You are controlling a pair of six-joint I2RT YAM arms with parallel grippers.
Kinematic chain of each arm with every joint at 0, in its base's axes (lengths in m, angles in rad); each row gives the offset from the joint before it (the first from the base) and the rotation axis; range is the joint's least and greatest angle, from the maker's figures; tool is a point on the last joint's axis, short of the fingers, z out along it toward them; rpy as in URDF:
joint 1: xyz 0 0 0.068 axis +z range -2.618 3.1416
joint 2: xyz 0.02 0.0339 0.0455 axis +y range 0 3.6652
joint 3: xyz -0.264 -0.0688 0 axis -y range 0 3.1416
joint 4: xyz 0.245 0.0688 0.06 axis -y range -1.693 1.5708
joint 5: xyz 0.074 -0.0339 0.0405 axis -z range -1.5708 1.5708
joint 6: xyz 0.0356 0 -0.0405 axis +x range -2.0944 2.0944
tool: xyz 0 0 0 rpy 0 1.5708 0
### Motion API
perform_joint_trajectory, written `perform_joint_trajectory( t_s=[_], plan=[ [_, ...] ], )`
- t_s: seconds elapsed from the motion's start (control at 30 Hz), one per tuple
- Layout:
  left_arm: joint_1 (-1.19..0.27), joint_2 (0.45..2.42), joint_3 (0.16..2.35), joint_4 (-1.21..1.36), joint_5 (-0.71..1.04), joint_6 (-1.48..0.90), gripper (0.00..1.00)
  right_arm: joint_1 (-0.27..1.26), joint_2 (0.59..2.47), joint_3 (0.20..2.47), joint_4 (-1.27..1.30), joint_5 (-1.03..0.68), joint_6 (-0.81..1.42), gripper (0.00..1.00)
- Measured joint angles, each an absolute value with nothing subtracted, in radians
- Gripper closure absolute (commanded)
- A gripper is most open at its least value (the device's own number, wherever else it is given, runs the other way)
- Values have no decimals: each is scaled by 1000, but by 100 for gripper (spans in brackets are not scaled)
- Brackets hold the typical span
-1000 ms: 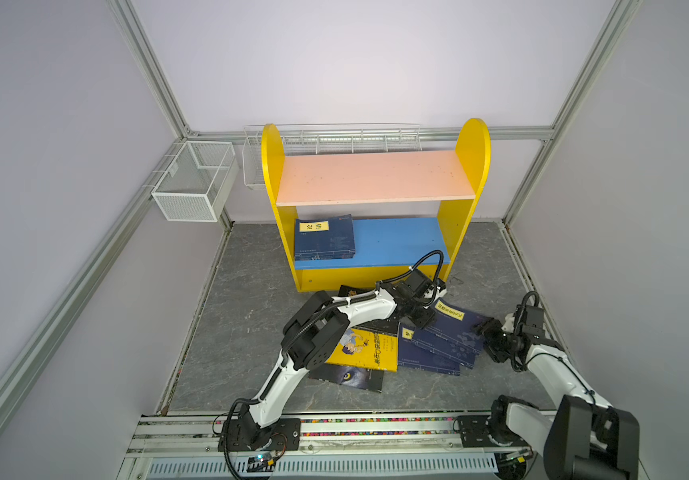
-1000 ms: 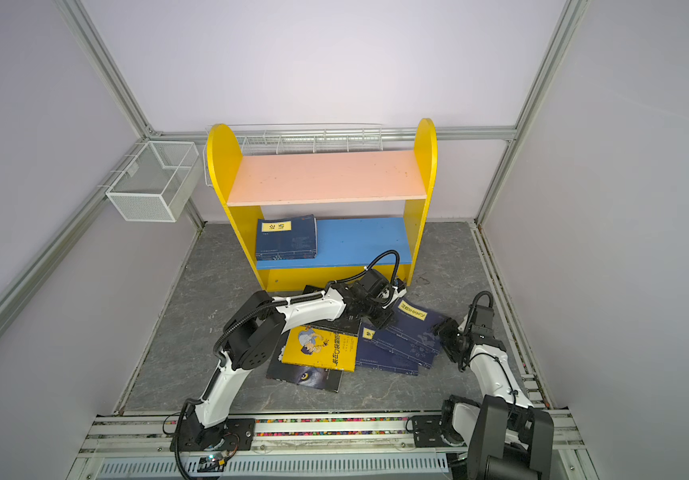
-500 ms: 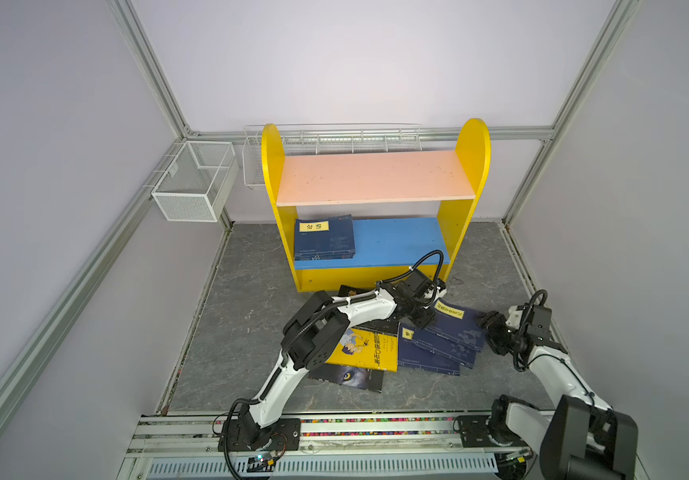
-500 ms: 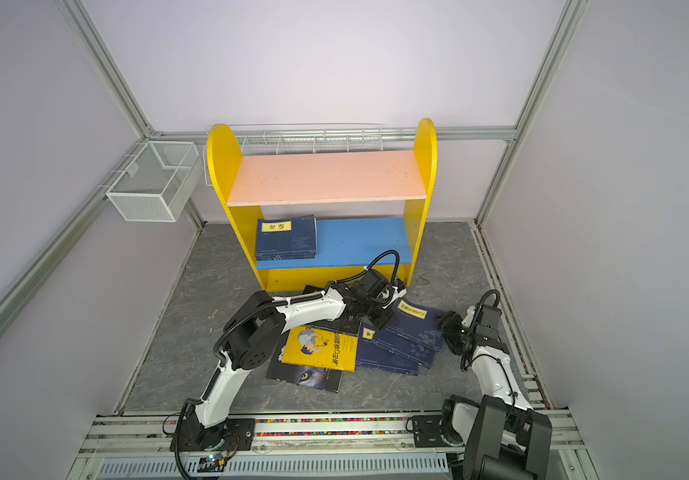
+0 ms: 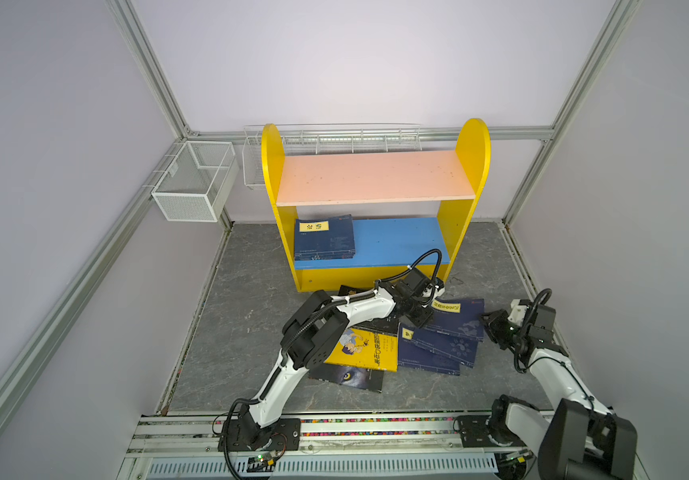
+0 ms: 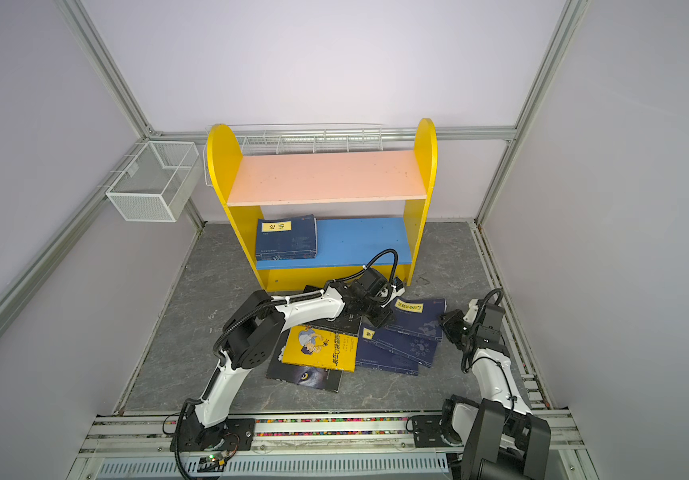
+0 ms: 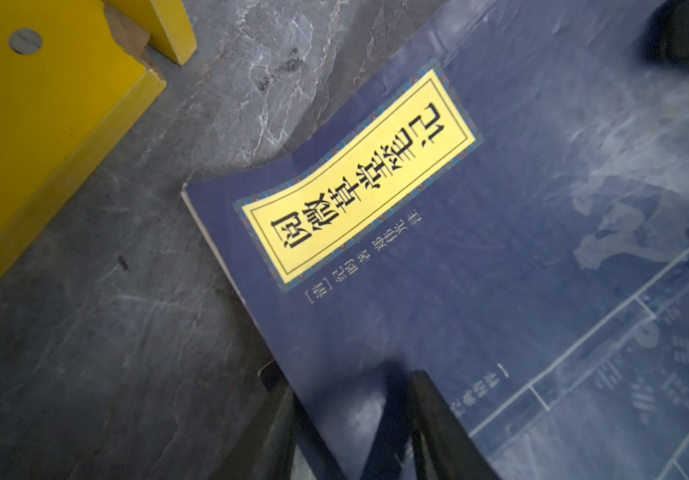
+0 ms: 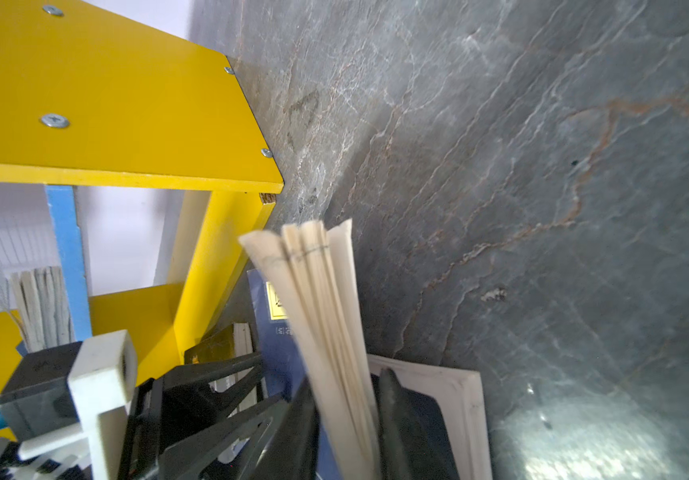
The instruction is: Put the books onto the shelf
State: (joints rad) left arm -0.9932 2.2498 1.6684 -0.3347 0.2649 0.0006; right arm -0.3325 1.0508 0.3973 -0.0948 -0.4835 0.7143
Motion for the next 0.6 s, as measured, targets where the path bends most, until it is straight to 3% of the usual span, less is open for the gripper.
perform_joint_trajectory(
  t_s=[0.17,0.27,0.37,0.6],
  plan=[
    [-989,2243,1666,-334,267,-1,53,-331,1045,397,-87,-488,707,90],
    [-977,2228,1649,-325,294,-27,32,-326,1029,398,-97,-495,707,93],
    [-945,2174,1594,-295,355,-73,18,-309,985,408,-132,-508,707,94],
    [-775,1865,1370,-129,476,-246,8,-242,912,511,-191,-589,717,94]
  ],
)
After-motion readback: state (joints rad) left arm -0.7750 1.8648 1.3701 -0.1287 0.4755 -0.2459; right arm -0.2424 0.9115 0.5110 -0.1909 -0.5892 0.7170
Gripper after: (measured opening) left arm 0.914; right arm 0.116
